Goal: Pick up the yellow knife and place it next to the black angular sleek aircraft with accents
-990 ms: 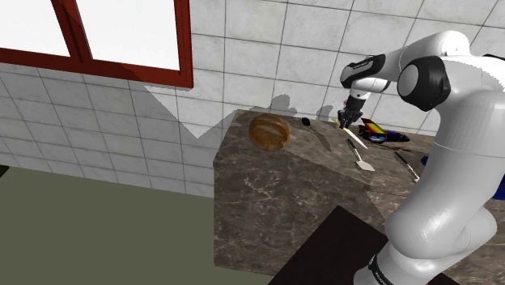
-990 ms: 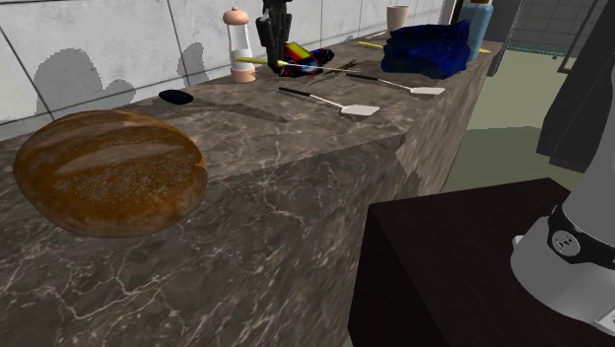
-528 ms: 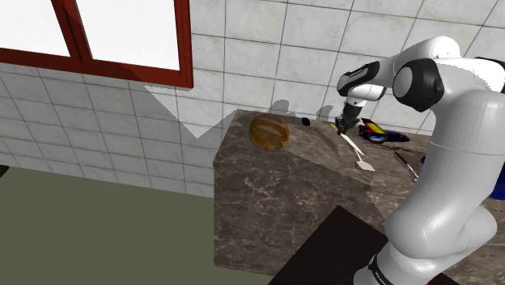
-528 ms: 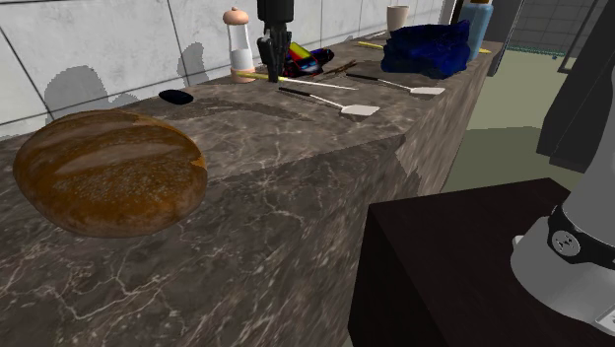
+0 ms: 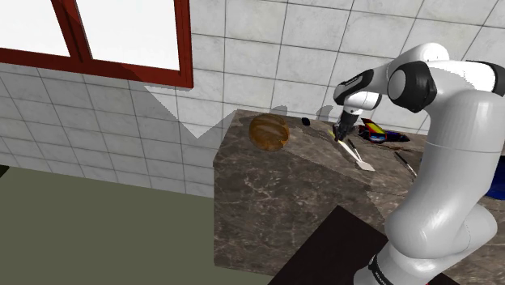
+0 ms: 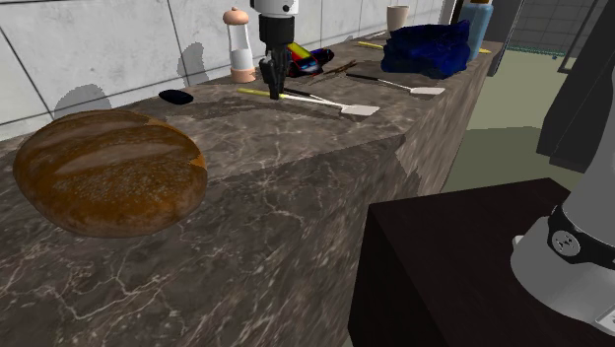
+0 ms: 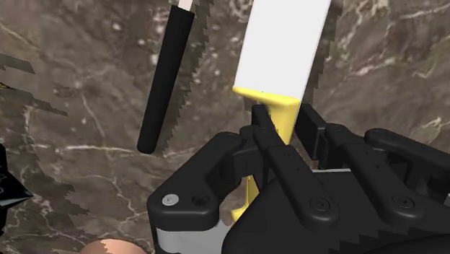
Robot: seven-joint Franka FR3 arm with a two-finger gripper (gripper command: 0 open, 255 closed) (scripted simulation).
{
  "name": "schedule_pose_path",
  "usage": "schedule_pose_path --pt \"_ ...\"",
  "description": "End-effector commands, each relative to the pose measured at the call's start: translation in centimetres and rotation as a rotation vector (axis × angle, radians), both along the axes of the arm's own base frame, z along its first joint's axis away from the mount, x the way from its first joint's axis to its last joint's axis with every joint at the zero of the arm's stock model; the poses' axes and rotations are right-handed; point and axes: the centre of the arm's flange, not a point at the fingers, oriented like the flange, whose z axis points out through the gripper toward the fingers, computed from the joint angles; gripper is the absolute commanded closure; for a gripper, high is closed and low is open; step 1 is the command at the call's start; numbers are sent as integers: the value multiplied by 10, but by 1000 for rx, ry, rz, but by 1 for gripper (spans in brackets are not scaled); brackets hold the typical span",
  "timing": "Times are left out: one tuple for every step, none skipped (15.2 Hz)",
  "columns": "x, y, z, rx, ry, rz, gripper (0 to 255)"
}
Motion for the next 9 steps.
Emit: schedule_pose_path --pt "-1 -1 -3 -1 0 0 255" --pt "-1 -1 -3 -1 0 0 255" --pt "-1 -1 -3 -1 0 0 255" --pt "-1 -1 -3 -1 0 0 255" --pt "-1 -1 -3 -1 0 0 255" --pt "-1 -1 -3 -1 0 0 255" --pt "-1 -1 -3 0 0 0 255" --pt "-1 -1 -3 0 0 0 0" --pt "-1 -1 -3 0 0 0 0"
